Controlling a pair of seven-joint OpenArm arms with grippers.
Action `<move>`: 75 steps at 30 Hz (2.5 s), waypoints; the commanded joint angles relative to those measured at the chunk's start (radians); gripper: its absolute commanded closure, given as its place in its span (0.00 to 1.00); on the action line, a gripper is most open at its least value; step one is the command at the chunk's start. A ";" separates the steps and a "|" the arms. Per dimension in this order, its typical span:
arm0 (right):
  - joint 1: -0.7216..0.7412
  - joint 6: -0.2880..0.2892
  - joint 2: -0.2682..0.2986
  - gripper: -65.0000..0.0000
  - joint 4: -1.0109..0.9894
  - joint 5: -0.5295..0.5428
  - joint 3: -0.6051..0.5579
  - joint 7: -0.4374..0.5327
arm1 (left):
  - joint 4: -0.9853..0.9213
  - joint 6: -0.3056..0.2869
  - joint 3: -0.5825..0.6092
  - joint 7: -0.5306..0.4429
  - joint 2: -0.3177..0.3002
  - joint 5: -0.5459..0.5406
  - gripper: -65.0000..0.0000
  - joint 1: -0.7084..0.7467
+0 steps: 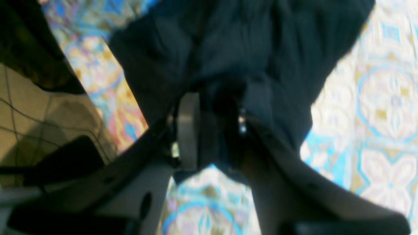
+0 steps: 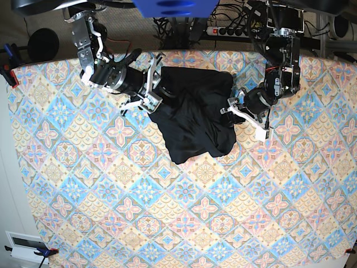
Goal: Layout the t-shirt on the table in an organized manner, then fold the t-shirt properly
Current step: 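Regrasp the shirt edge with the right gripper and fold it inward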
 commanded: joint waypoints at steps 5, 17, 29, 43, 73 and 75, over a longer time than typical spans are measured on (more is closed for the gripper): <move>0.118 -0.009 0.010 0.85 -0.032 0.006 0.017 0.048 | 0.021 -0.008 -0.090 -0.018 0.001 -0.013 0.67 -0.001; 0.267 -0.009 -0.018 0.92 -0.262 0.006 -0.015 0.076 | -0.111 -0.008 -0.145 -0.020 0.015 -0.010 0.67 -0.019; 0.310 -0.009 -0.091 0.92 -0.382 0.000 -0.123 0.077 | -0.155 -0.008 -0.145 -0.021 0.031 -0.006 0.67 -0.025; 0.253 -0.009 -0.104 0.92 -0.320 0.000 -0.328 0.073 | -0.151 -0.008 -0.153 -0.023 0.031 -0.012 0.67 -0.025; 0.290 -0.010 -0.117 0.92 -0.317 0.000 -0.165 0.080 | -0.094 -0.010 -0.070 -0.020 0.008 0.030 0.67 -0.019; 0.292 -0.010 -0.117 0.92 -0.337 0.000 -0.164 0.091 | -0.108 -0.010 -0.052 -0.020 0.008 0.034 0.67 -0.017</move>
